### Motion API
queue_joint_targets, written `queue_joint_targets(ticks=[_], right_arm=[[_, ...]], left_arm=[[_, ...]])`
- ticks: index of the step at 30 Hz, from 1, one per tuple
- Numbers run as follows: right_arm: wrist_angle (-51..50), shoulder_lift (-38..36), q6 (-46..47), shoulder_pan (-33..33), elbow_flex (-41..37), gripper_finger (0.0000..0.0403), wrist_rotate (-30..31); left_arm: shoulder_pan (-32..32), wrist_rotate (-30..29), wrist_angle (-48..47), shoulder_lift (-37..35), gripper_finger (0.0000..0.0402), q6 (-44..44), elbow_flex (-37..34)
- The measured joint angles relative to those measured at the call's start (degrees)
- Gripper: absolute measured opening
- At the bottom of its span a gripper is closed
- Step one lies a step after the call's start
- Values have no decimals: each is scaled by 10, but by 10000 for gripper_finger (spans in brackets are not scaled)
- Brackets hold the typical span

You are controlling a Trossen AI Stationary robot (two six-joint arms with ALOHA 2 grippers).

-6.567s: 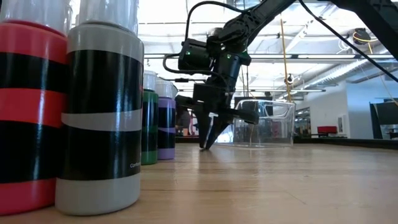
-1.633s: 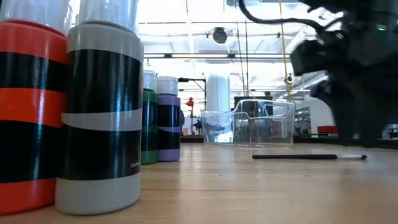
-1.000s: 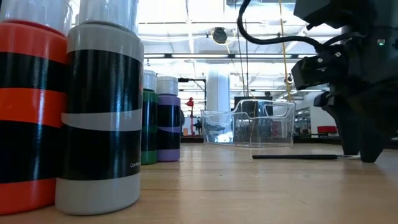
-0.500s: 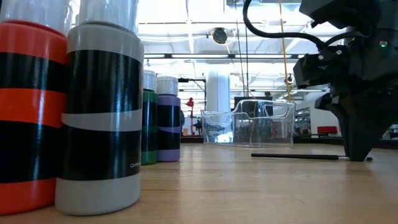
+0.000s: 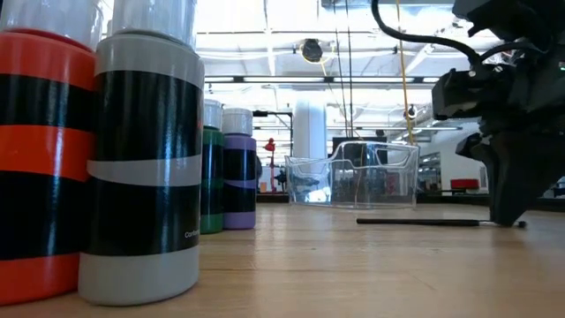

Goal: Pick & Place Paint Supplies
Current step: Put the silver paintbrush into the green cup

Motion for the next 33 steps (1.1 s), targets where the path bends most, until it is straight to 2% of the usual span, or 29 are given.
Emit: queue_joint_targets(ticks=[7,21,24,33], right_arm=[[19,-20,-18,-1,-2,2,21],[21,-16,-13,-1,1,3,-20],[20,-16,-17,-1,1,22,-25],[23,-19,-22,-2,0,110,-36]], left_arm=[[0,0,0,0,5,0,0],[0,0,0,0,5,0,0],[0,0,0,0,5,-1,0],[0,0,0,0,5,-2,0]])
